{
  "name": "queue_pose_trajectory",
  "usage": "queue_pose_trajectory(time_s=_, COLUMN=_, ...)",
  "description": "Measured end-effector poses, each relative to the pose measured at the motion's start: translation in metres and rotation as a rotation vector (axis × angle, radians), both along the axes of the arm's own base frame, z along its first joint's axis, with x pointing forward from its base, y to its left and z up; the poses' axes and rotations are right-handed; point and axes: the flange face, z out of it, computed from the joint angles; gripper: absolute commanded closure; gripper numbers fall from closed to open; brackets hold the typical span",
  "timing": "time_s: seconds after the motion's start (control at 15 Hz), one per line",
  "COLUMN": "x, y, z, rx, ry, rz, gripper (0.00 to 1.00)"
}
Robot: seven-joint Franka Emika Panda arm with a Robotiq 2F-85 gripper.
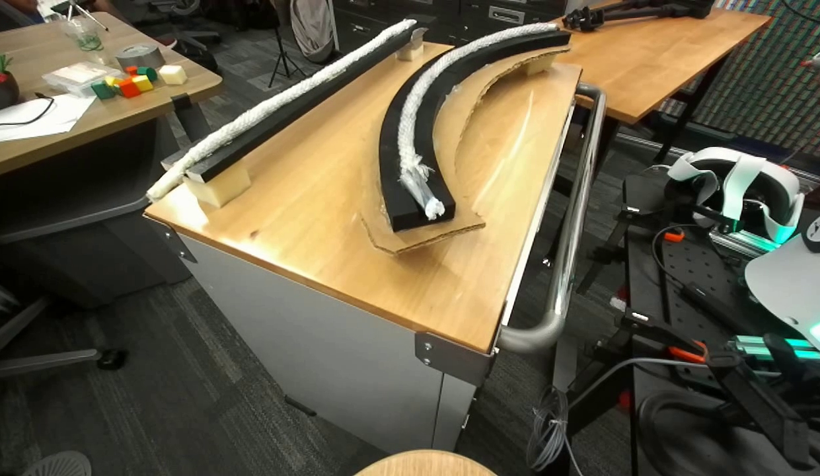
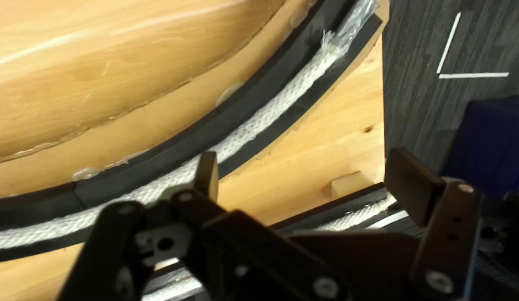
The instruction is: Pick up the rope from the board and put it on the table
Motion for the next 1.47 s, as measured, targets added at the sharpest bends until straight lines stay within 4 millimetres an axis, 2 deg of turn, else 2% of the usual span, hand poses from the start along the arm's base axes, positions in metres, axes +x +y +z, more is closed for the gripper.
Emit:
queue_pose_trajectory(time_s=0.13, x=0.011, y=0.018, z=-0.029, rx=-0.005, ry=0.043, rz=0.018, gripper=0.00)
queue_pose_trajectory(time_s=0.2, x=0.015, y=0.022, z=-0.037, rx=-0.006, ry=0.056, rz=0.024, gripper=0.00)
queue_pose_trajectory(time_s=0.73, x=0.016, y=0.028, z=-0.060, rx=-0.002, ry=0.099, rz=-0.052, gripper=0.02)
queue_pose_trajectory(time_s=0.93, x=0.021, y=0.044, z=-0.074, rx=-0.003, ry=0.086, rz=-0.087, gripper=0.16)
queue_pose_trajectory(time_s=1.07, x=0.025, y=0.055, z=-0.085, rx=-0.010, ry=0.079, rz=-0.102, gripper=0.22)
queue_pose_trajectory(time_s=1.2, x=0.028, y=0.064, z=-0.097, rx=-0.008, ry=0.079, rz=-0.118, gripper=0.46)
queue_pose_trajectory(time_s=1.27, x=0.030, y=0.066, z=-0.104, rx=-0.006, ry=0.088, rz=-0.126, gripper=0.47)
queue_pose_trajectory(time_s=1.4, x=0.032, y=0.069, z=-0.119, rx=-0.006, ry=0.112, rz=-0.136, gripper=0.65)
queue_pose_trajectory(time_s=1.47, x=0.033, y=0.069, z=-0.126, rx=-0.007, ry=0.126, rz=-0.141, gripper=0.65)
